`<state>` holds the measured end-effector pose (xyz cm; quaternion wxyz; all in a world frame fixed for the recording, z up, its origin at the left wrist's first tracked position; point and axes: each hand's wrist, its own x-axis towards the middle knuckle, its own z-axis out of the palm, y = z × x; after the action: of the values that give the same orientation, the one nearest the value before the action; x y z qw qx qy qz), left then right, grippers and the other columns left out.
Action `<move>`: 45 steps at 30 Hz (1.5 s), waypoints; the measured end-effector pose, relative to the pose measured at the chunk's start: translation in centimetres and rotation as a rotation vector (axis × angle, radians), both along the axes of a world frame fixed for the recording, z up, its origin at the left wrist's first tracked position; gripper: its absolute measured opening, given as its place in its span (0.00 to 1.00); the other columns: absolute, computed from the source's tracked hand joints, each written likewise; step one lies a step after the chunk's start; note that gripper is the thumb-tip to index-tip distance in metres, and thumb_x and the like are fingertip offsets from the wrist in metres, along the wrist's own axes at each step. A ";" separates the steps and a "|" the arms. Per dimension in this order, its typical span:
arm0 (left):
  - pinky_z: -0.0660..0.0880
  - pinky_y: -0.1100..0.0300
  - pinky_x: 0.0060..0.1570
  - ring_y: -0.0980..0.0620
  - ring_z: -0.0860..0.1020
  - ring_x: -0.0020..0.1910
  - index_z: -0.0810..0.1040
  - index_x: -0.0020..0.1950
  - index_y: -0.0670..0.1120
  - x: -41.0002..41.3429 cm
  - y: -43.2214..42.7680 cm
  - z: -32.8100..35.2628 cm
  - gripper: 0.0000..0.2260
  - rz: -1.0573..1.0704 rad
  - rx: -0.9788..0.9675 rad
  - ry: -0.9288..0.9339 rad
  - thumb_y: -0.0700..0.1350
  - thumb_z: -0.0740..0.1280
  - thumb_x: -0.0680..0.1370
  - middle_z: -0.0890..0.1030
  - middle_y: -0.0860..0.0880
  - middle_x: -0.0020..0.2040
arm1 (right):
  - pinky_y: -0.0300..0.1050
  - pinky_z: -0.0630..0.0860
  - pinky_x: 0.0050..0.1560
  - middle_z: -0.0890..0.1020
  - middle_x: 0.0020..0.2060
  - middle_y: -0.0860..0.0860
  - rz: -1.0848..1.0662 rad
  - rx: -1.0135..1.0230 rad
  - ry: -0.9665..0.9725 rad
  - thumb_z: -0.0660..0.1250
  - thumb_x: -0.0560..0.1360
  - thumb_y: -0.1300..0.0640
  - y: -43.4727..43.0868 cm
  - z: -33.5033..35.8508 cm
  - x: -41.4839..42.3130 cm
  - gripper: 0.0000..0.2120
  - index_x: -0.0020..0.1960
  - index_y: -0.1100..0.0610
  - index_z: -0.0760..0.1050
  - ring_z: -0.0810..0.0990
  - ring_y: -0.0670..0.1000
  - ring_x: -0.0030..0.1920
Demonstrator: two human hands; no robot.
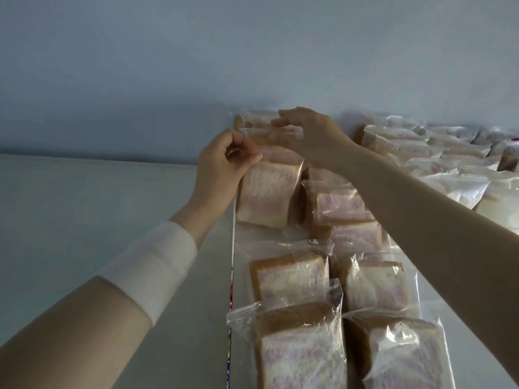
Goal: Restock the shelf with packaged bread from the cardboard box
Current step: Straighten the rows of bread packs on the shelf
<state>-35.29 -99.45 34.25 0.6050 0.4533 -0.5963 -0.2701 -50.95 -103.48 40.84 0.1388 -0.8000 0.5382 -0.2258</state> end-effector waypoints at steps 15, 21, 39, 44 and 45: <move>0.76 0.52 0.50 0.51 0.73 0.39 0.70 0.37 0.52 -0.3 0.0 -0.8 0.13 -0.075 0.005 0.036 0.38 0.72 0.67 0.74 0.55 0.36 | 0.18 0.61 0.43 0.73 0.40 0.39 0.339 0.230 0.380 0.73 0.63 0.41 12.1 -0.4 -2.2 0.22 0.53 0.50 0.78 0.70 0.39 0.41; 0.72 0.67 0.41 0.60 0.74 0.34 0.71 0.34 0.47 -0.6 -0.5 0.1 0.09 -0.164 0.105 0.246 0.37 0.69 0.61 0.74 0.50 0.35 | 0.38 0.65 0.42 0.77 0.42 0.49 0.099 -0.080 0.110 0.77 0.63 0.51 8.9 -0.8 -1.5 0.22 0.51 0.61 0.76 0.73 0.50 0.45; 0.69 0.71 0.55 0.56 0.73 0.55 0.69 0.63 0.52 -1.5 18.6 -2.1 0.31 -0.095 0.444 -0.386 0.46 0.77 0.64 0.69 0.52 0.58 | 0.50 0.68 0.61 0.70 0.60 0.55 -0.035 -0.274 0.257 0.73 0.65 0.46 7.6 -2.0 -0.5 0.24 0.55 0.58 0.75 0.64 0.57 0.63; 0.73 0.49 0.61 0.53 0.69 0.58 0.74 0.59 0.43 -1.1 14.3 -0.8 0.27 -0.024 0.030 -0.361 0.36 0.77 0.62 0.66 0.47 0.56 | 0.51 0.66 0.64 0.70 0.61 0.56 0.019 -0.219 0.302 0.73 0.66 0.45 7.1 -1.2 -0.9 0.26 0.59 0.57 0.74 0.64 0.57 0.64; 0.73 0.47 0.61 0.53 0.68 0.58 0.74 0.59 0.41 -1.2 13.2 -0.7 0.27 -0.011 0.003 -0.385 0.36 0.77 0.62 0.65 0.46 0.56 | 0.49 0.65 0.65 0.71 0.61 0.56 0.054 -0.186 0.316 0.72 0.67 0.45 7.0 -0.7 -1.0 0.26 0.61 0.57 0.74 0.65 0.56 0.65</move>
<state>-36.45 -86.25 33.58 0.4776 0.4943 -0.7030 -0.1828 -51.97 -96.52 40.11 -0.0159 -0.8490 0.5085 -0.1425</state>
